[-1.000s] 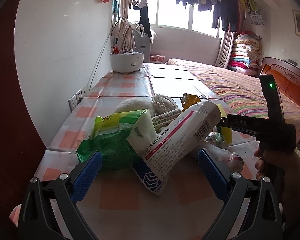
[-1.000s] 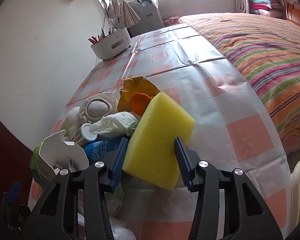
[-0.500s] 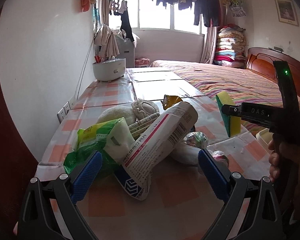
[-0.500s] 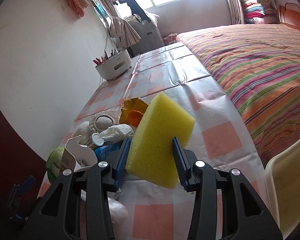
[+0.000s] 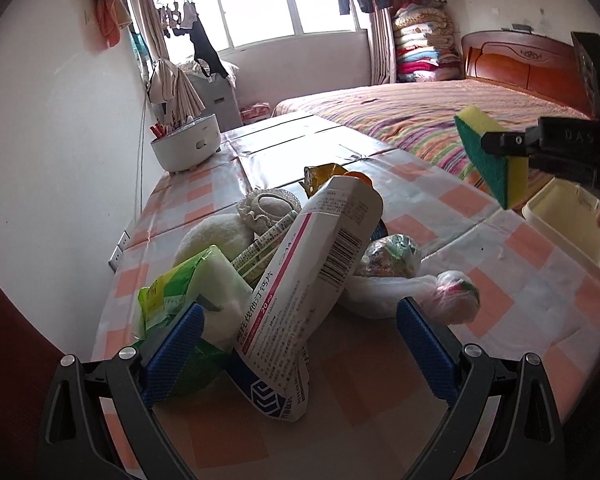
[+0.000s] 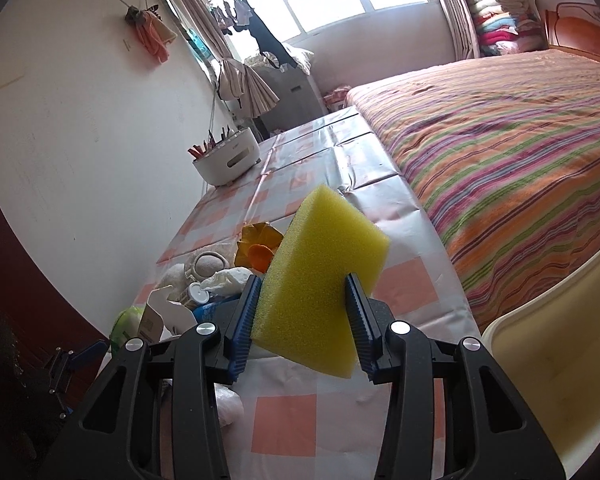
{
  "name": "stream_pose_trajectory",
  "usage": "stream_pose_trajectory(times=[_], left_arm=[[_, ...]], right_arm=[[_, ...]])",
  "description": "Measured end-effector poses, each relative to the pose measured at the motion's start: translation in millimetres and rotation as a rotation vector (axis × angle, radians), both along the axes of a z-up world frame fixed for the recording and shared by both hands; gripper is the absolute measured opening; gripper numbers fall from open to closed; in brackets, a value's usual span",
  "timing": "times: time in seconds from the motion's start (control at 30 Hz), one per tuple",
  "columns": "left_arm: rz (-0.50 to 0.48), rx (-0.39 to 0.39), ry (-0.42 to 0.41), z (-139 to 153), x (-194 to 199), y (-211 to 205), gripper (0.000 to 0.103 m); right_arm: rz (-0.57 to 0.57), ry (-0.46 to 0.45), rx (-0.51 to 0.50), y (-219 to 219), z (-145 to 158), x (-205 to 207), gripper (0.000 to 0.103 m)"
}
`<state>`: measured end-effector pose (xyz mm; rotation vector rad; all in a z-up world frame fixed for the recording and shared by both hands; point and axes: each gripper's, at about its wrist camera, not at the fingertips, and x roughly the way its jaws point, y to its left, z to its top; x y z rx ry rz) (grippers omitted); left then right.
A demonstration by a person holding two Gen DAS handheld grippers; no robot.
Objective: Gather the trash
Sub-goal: 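Lift the yellow sponge with the right gripper while the left gripper grasps the white box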
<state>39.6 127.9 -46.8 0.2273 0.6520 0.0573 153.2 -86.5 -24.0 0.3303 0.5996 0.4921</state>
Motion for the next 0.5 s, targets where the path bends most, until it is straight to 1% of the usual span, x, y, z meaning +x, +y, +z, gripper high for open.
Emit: stream_pose_trajectory(times=[0.13,0.23,0.33,0.4,0.43,0.47,0.5], left_arm=[[-0.032,0.086,0.058,-8,7,-4,0.094],[-0.060,0.131,0.108,-16,16,-5,0.094],[-0.065,0.168,0.142,-24,24,-4,0.093],[-0.056,0.178,0.168,-28,29,-2,0.084],[-0.057,0.177,0.182,-31,31,-3,0.070],[-0.054,0.167,0.198,-32,34,-2,0.058],[-0.037,0.171,0.195,-33,35,1,0.055]], right_arm=[[-0.003,-0.004,0.011,-2,2,-1,0.041],[-0.001,-0.012,0.012,-2,4,-4,0.042],[-0.004,-0.015,0.013,-3,5,-5,0.042],[-0.009,-0.016,0.016,-5,5,-5,0.042],[-0.012,-0.017,0.015,-6,6,-5,0.042],[-0.016,-0.019,0.015,-7,6,-5,0.042],[-0.018,-0.019,0.018,-8,6,-6,0.042]])
